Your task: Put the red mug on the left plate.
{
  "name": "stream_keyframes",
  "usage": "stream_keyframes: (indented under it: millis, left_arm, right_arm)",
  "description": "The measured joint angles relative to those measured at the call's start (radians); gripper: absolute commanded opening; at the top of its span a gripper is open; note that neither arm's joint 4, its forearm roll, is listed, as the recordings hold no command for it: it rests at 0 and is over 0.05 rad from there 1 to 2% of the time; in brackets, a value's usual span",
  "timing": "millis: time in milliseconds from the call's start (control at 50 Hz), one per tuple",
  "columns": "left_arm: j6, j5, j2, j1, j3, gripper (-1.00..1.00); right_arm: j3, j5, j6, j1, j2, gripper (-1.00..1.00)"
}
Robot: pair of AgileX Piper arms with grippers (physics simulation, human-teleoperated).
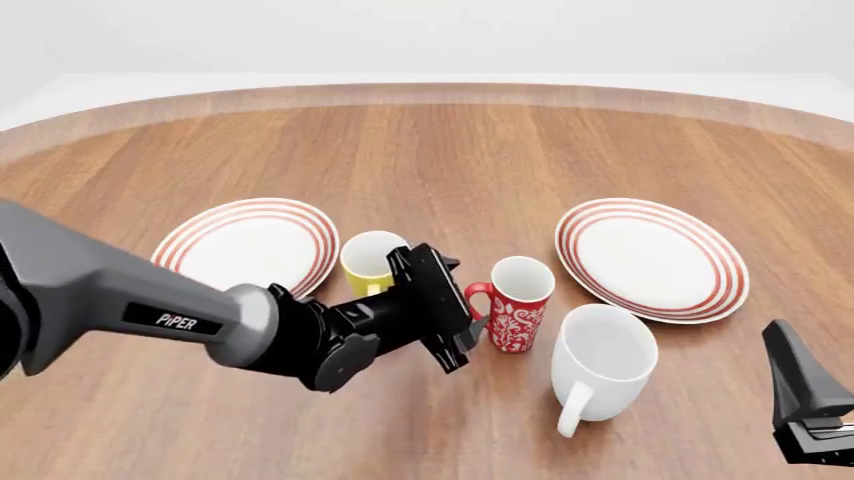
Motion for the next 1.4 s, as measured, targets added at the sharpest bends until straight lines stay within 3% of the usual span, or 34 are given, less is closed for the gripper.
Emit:
stream_keyframes:
  millis: [400,420,1100,1400]
  left_arm:
    - [0.009,0.007,0.022,0.007,-0.021,1.00]
    - [0.009,0.007,0.023,0.007,-0.021,-1.00]
    - [-0.015,0.009,-0.020,0.001,-0.014,-1.00]
    - [-0.105,0.058,-0.103,0.004,-0.014,-1.00]
  right_arm:
    - [0.005,-0.009,0.000,-0.001,0.000,1.00]
    - [0.005,-0.009,0.000,-0.001,0.000,1.00]
    - [0.006,-0.013,-0.001,-0.001,0.000,1.00]
    - [0.006,-0.013,-0.001,-0.001,0.000,1.00]
